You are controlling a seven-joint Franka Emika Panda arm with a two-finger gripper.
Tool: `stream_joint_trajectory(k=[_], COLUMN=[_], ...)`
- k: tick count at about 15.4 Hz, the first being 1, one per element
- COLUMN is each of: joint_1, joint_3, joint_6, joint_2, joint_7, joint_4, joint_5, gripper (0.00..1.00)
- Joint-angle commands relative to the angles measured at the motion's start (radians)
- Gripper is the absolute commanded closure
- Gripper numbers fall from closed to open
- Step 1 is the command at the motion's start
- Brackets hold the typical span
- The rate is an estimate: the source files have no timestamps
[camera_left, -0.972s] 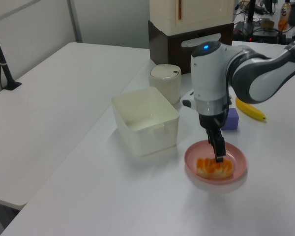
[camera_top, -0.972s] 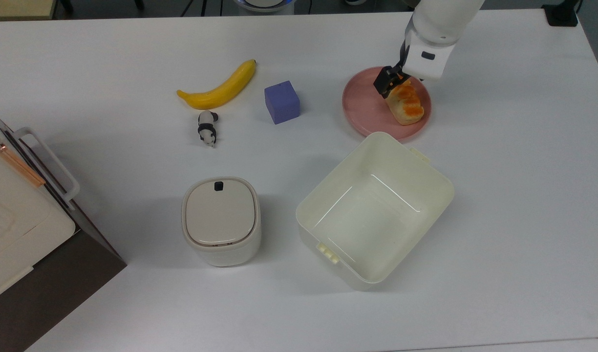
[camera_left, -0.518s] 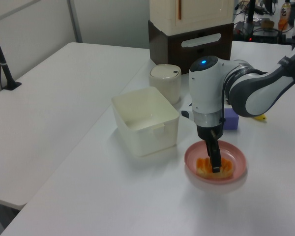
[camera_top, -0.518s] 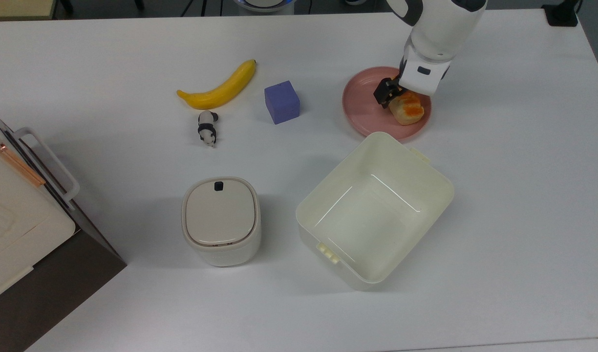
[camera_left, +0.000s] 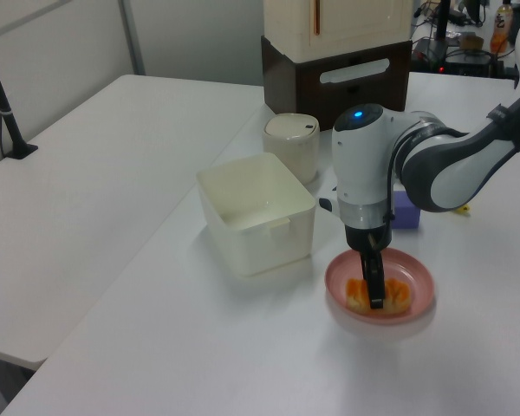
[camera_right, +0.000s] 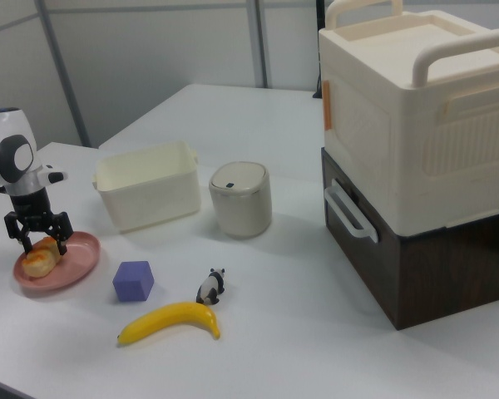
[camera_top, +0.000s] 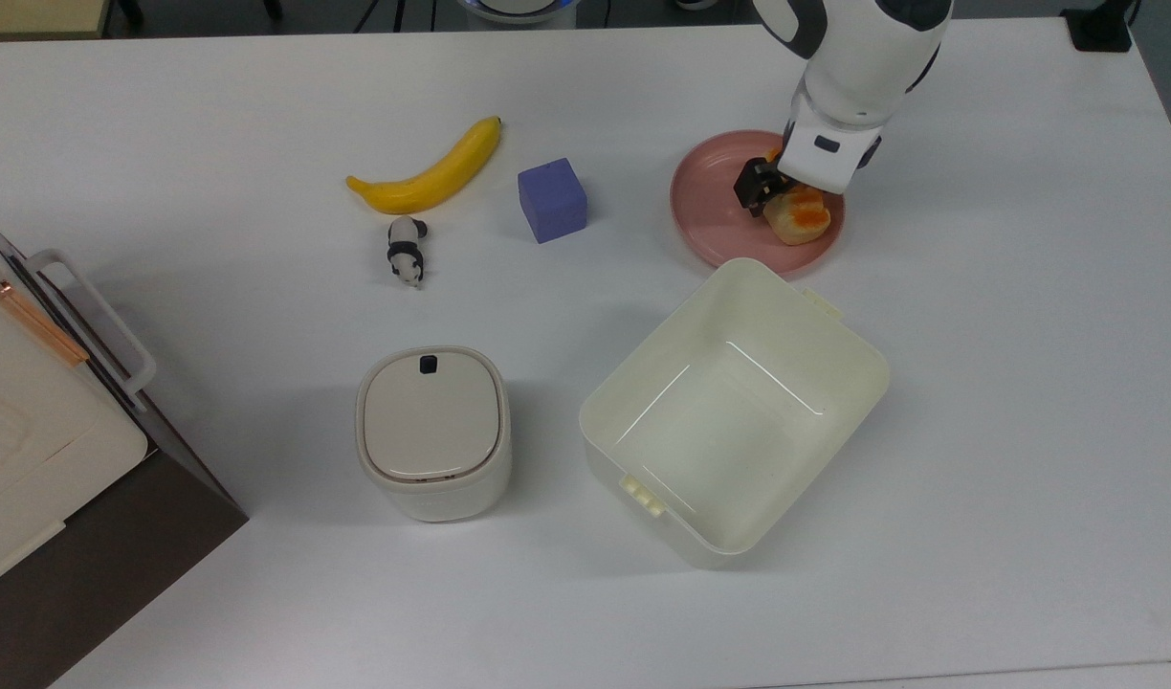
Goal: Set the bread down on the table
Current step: 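Lower the gripper and close it on the orange bread roll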
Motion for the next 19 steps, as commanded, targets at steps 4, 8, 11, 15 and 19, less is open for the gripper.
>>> stream_joint_trajectory(k=[4, 8, 11, 15, 19], joint_1=[0.023, 0.02, 0.015, -0.021, -0.162], joint_3=[-0.013, -0.013, -0.013, -0.036, -0.044], joint_6=[0.028, -0.015, -0.12, -0.218, -0.249], joint_2=[-0.004, -0.027, -0.093, -0.128, -0.138], joint_7=[0.018, 0.009, 0.003, -0.033, -0.177], joint_4=[-0.016, -0.012, -0.002, 0.044, 0.07], joint_5=[0.002, 0.003, 0.003, 0.003, 0.002], gripper=[0.46, 0.61, 0.61, 0.61, 0.58])
